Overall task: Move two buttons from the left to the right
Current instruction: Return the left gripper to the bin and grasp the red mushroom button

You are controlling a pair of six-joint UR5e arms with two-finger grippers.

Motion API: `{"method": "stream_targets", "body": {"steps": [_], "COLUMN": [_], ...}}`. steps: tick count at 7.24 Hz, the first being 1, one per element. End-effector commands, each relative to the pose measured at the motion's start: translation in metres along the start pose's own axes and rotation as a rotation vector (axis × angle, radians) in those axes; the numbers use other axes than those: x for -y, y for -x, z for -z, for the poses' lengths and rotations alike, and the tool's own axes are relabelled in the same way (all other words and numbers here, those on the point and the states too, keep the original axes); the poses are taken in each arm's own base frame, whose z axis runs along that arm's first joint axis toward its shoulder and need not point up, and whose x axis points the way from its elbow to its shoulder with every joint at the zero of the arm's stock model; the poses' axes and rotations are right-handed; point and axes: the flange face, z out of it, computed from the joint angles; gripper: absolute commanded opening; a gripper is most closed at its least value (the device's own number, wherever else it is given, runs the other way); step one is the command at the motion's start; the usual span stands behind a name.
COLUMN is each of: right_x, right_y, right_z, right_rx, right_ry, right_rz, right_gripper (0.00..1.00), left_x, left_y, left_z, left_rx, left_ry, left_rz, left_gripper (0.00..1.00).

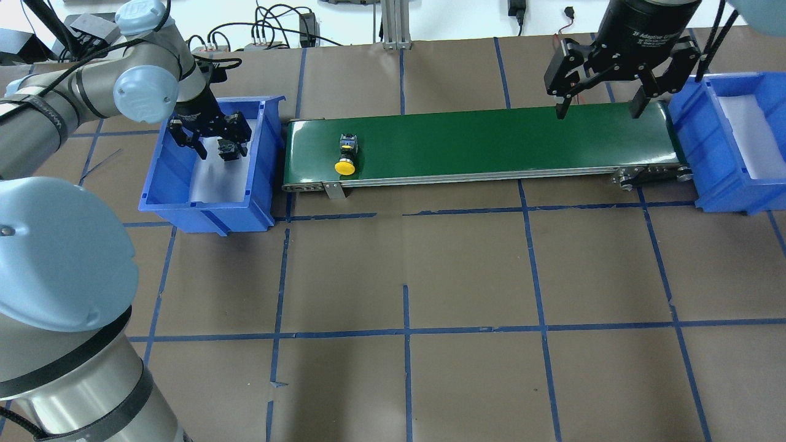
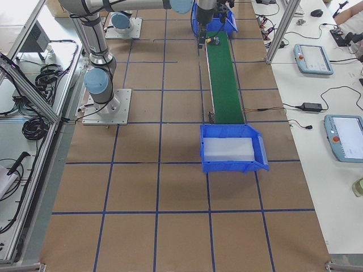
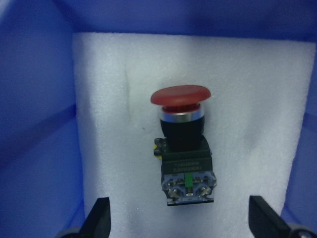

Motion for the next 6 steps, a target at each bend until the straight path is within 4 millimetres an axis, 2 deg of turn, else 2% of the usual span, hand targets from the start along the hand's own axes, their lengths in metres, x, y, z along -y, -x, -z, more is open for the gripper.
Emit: {"method": "stream_targets", "body": {"steps": [1,2,3,4,5,6], "right_x": [0.012,0.014,0.014,0.011,0.002,0.002], "right_y": [0.002,0.001,0.001,0.001,0.002,0.002], "right_z": [-0.017,-0.018,-0.017,-0.012,-0.002,-0.005], "right_rx": [0.017,0.016,0.016,0.013,-0.001,0.002], "right_ry": [0.027,0.028,0.021,0.012,-0.008,-0.002], "right_rz": [-0.001,-0.003,-0.004,-0.007,-0.003,-0.004], "right_gripper": [1.0,1.0,1.0,1.0,1.0,1.0], "left_x": [0.002,0.0,-0.005,-0.024,-0.053,-0.086], "left_y": [-0.002,-0.002,-0.004,-0.008,-0.013,-0.019], "left_z": [0.005,0.017,0.039,0.078,0.126,0.166], "left_rx": [0.003,0.004,0.005,0.015,0.018,0.015], "left_ry": [-0.014,-0.033,-0.064,-0.099,-0.104,-0.111], "left_rz": [0.0,0.001,-0.002,-0.003,-0.006,-0.017], "left_gripper": [0.07,0.03,0.03,0.03,0.04,0.03]}}
